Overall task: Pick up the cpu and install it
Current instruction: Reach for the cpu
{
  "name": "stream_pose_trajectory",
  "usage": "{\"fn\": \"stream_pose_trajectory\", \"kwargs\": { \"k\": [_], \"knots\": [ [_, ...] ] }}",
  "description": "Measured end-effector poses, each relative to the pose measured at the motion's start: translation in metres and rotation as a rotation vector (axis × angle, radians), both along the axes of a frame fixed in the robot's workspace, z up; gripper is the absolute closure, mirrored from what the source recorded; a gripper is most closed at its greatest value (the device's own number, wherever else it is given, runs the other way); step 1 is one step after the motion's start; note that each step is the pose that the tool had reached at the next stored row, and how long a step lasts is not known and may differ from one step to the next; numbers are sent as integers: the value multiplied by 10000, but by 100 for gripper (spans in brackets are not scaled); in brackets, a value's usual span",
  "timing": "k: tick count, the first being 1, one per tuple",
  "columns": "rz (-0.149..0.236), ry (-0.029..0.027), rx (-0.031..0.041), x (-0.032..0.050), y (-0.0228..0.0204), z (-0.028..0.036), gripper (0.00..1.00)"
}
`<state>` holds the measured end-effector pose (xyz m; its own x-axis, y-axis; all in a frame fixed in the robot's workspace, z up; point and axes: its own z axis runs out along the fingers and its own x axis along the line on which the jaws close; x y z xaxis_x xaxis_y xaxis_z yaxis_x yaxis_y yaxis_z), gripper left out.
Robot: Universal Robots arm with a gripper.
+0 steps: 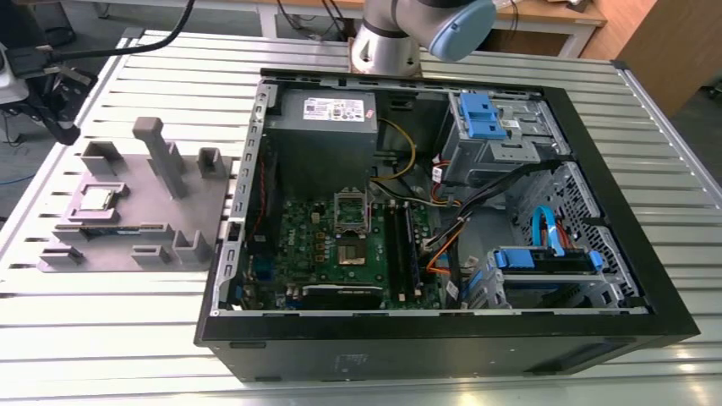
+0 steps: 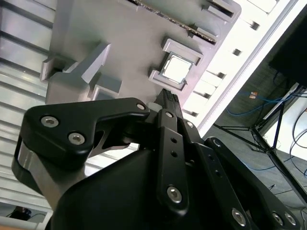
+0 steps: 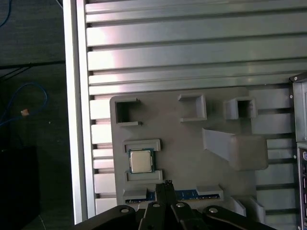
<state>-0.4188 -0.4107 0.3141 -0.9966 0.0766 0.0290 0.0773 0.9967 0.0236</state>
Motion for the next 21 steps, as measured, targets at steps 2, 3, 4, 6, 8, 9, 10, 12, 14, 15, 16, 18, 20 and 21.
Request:
{"fn": "stream_pose_trajectory", "kwargs": {
  "k": [2, 3, 4, 6, 8, 9, 10, 12, 14, 15, 16, 18, 20, 21],
  "knots": [
    [0, -1, 1, -21, -6, -28, 89],
    [1, -3, 2, -28, -10, -44, 89],
    [1, -2, 1, -35, -14, -60, 89],
    [1, -1, 0, -47, -19, -87, 89],
    [0, 0, 0, -61, -22, -109, 89],
    [0, 1, -1, -71, -24, -121, 89],
    [0, 0, 0, -79, -26, -133, 89],
    [1, -3, 2, -95, -30, -162, 89],
    [0, -1, 1, -111, -33, -188, 89],
    [0, -1, 1, -118, -34, -200, 89],
    [1, 1, 0, -123, -36, -211, 89],
    [1, -1, 1, -132, -38, -236, 89],
    [1, -2, 1, -139, -41, -261, 89],
    [1, -1, 0, -143, -42, -275, 89]
  ]
}}
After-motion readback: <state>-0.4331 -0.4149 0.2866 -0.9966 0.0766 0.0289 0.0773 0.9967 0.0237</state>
